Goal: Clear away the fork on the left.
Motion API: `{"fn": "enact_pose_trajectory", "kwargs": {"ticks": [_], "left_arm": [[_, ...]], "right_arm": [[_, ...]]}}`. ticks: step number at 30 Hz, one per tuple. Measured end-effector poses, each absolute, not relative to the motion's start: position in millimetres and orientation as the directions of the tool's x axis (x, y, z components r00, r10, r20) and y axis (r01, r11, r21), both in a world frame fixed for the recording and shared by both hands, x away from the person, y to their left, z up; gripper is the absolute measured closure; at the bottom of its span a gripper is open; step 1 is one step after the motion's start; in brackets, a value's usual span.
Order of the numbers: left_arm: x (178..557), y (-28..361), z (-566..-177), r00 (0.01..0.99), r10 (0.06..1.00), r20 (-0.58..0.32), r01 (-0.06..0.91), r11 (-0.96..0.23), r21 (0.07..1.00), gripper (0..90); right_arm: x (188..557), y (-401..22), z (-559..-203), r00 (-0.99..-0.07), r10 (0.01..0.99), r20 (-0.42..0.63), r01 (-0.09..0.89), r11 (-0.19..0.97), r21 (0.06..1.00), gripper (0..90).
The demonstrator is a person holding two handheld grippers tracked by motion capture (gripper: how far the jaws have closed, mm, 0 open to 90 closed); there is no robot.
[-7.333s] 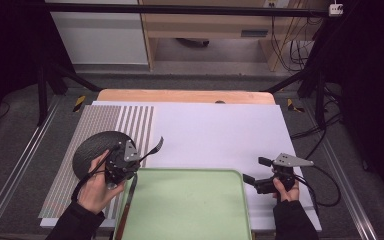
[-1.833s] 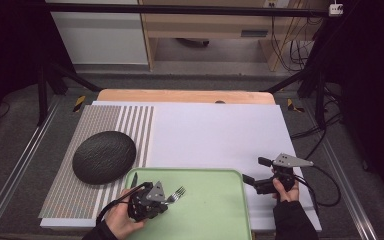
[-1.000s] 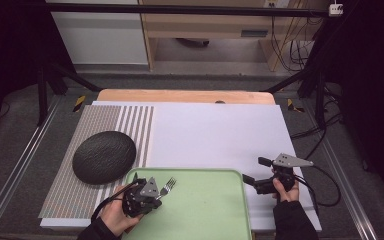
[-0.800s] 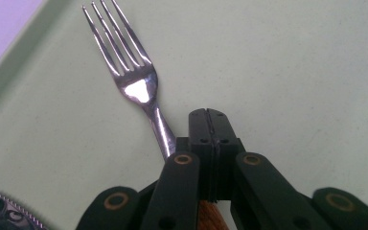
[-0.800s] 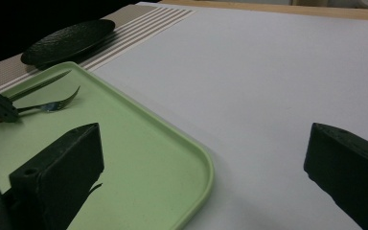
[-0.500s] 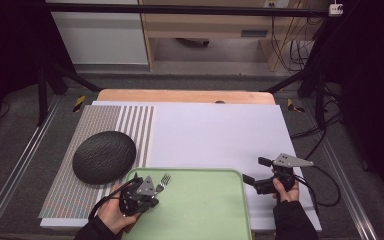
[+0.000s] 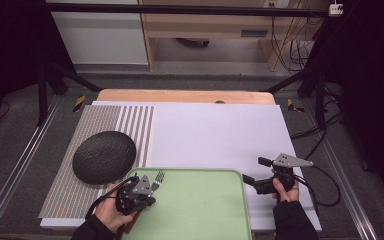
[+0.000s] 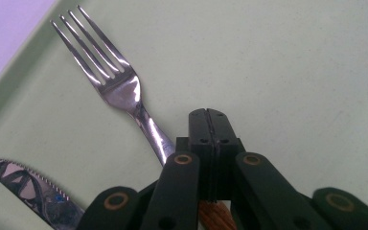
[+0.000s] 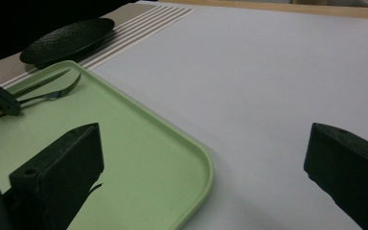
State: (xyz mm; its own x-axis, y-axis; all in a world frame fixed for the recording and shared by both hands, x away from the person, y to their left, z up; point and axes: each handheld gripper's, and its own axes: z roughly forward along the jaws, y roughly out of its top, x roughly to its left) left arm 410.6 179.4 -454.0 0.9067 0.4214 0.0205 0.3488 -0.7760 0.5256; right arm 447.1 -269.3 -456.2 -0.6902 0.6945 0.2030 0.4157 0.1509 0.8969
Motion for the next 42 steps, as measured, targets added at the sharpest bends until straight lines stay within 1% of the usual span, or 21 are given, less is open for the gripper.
{"fn": "enact_pose_trajectory", "kwargs": {"ticks": [42], "left_arm": [[408,207,-457,0.886,0.463,0.026,0.37,-0.74,0.562,89.7]], "right_arm": [[447,-269,-456,-0.69,0.695,0.204,0.419,0.153,0.895,0.6]]}}
